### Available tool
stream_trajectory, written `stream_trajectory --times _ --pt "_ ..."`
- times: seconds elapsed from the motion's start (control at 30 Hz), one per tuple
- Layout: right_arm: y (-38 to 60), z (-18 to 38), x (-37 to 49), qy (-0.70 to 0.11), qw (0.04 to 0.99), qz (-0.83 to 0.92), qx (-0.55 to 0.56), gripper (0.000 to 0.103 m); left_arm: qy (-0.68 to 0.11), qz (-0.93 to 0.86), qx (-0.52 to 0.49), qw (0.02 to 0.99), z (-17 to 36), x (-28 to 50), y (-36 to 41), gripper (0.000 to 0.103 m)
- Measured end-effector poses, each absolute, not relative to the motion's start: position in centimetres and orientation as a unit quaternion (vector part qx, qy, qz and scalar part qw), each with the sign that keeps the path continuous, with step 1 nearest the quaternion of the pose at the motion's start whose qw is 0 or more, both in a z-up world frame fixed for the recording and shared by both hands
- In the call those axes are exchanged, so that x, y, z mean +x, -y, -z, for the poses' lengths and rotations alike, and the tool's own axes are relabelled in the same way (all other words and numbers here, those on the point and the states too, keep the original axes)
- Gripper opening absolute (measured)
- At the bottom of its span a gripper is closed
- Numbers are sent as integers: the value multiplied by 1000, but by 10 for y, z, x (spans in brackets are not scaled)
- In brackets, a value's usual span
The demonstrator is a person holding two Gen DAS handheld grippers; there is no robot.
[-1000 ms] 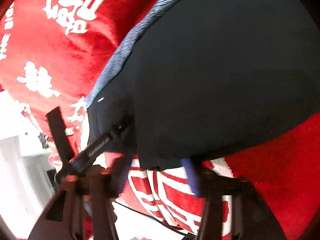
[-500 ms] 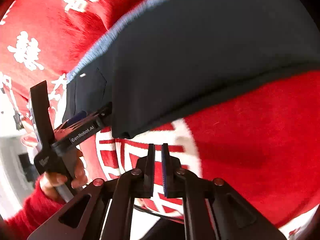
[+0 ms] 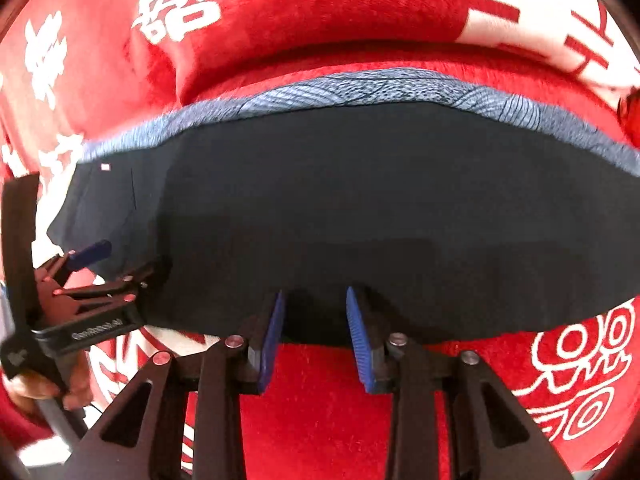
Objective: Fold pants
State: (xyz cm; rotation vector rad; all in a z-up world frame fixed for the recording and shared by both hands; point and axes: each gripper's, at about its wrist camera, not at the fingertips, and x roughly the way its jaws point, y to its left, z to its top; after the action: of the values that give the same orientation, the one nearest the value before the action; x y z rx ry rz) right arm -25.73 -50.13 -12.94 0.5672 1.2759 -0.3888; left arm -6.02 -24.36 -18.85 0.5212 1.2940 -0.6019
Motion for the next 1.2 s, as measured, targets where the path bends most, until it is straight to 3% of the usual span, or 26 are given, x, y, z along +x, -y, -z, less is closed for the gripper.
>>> stream_trajectory --times 0.23,0.47,0.7,0.83,0.93,1.0,1.07,1.2 --pt "533 100 -261 -574 748 165 290 36 -569 277 211 745 149 -28 272 102" --pt "566 109 -218 -563 759 181 272 36 -568 230 227 757 187 42 332 102" --pt "633 124 -211 -547 754 220 290 32 -578 228 180 763 201 38 313 103" --pt "705 124 -254 -549 724 319 270 33 -561 227 205 769 194 25 306 103" --pt "745 111 -293 -540 695 360 308 36 -547 225 215 777 190 16 306 103" --pt "752 97 -319 -535 693 357 326 45 -545 223 211 780 188 12 305 103" --pt "746 88 -333 -540 698 341 323 69 -545 220 209 781 185 2 307 103" --pt "714 105 -371 -578 700 301 291 72 -553 209 234 772 172 -6 313 103"
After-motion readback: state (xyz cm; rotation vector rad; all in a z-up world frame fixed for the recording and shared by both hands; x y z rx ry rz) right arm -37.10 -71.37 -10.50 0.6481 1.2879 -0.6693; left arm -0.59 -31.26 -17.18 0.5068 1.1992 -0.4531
